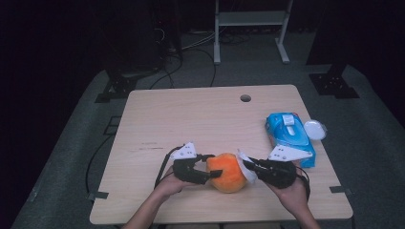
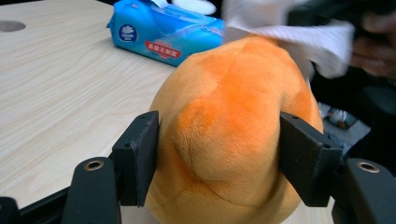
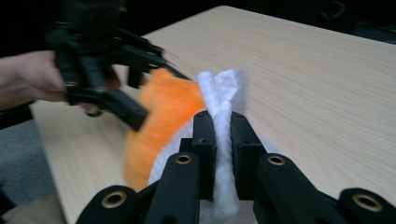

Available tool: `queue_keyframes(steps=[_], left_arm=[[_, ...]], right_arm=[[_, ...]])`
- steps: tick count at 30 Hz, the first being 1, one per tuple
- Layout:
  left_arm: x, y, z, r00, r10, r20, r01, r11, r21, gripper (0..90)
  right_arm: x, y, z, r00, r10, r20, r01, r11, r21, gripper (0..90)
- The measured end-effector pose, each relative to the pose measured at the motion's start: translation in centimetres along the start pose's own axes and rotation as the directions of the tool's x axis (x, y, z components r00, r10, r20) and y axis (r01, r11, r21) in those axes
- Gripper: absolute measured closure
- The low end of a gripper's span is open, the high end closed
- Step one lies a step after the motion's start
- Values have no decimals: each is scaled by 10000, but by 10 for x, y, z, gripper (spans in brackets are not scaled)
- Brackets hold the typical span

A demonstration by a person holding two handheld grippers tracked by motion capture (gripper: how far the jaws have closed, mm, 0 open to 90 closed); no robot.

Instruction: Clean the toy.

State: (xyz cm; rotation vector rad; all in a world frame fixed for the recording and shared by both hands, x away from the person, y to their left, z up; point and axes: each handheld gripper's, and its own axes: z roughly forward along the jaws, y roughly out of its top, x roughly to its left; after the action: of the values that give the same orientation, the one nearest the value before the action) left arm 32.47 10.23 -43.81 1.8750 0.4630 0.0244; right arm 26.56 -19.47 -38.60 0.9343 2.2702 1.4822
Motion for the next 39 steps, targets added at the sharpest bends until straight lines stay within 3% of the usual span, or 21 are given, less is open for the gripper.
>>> queue_keyframes(steps=[3, 7, 11, 13, 15, 16, 18, 21, 23, 25, 28, 30, 33, 35, 39], left_arm=[[0, 0, 1, 9999, -117, -33, 117, 9999, -65, 322], [-5, 1, 4, 9995, 3, 303, -2, 10000, -21, 307], [-17, 3, 7, 9908, 1066, 838, -1105, 9929, 441, 278], [-20, 4, 9, 9891, 1384, 510, -1407, 9890, 453, 265], [-19, 4, 13, 9927, 1206, 94, -1209, 9914, 501, 218], [-18, 4, 14, 9940, 1092, 87, -1095, 9929, 473, 212], [-20, 3, 15, 9943, 1053, 196, -1058, 9940, 288, 272], [-30, 5, 19, 9859, 1660, 215, -1668, 9851, 423, 337], [-36, 5, 21, 9814, 1913, 168, -1919, 9800, 534, 353], [-36, 4, 21, 9829, 1826, 230, -1836, 9817, 503, 357], [-38, 4, 21, 9796, 1970, 388, -1989, 9786, 536, 355], [-39, 8, 20, 9776, 2064, 409, -2085, 9764, 561, 324], [-35, 11, 21, 9860, 1653, 201, -1661, 9850, 473, 236], [-34, 7, 22, 9850, 1688, 363, -1708, 9836, 588, 291], [-41, 7, 25, 9797, 1985, 286, -2000, 9775, 675, 365]], right_arm=[[5, -1, 7, 9997, -223, -121, 225, 9996, 180, 817], [-3, -6, 10, 10000, 51, -2, -51, 9996, 291, 819], [-13, -10, 8, 9993, 199, 325, -210, 9992, 340, 818], [-17, -11, 6, 9989, 327, 348, -340, 9988, 347, 818], [-18, -10, 5, 9986, 467, 247, -474, 9984, 299, 818], [-17, -9, 3, 9991, 361, 244, -366, 9991, 226, 818], [-14, -5, 0, 9990, 428, -145, -429, 9991, -29, 818], [-4, 0, 1, 9959, 365, -825, -378, 9992, -150, 817], [4, 2, 5, 9959, 89, -903, -92, 10000, -29, 817], [5, 2, 6, 9975, -131, -688, 134, 9999, 27, 818], [-6, 0, 3, 9999, 52, -90, -51, 10000, 70, 818], [-14, -3, 1, 9994, 334, -63, -333, 9994, 132, 818], [-15, -5, 0, 9998, 193, 45, -195, 9984, 533, 817], [-15, -4, 0, 9998, 183, 0, -183, 9983, 561, 817], [-3, 1, 0, 9998, -105, -177, 113, 9989, 447, 819]])
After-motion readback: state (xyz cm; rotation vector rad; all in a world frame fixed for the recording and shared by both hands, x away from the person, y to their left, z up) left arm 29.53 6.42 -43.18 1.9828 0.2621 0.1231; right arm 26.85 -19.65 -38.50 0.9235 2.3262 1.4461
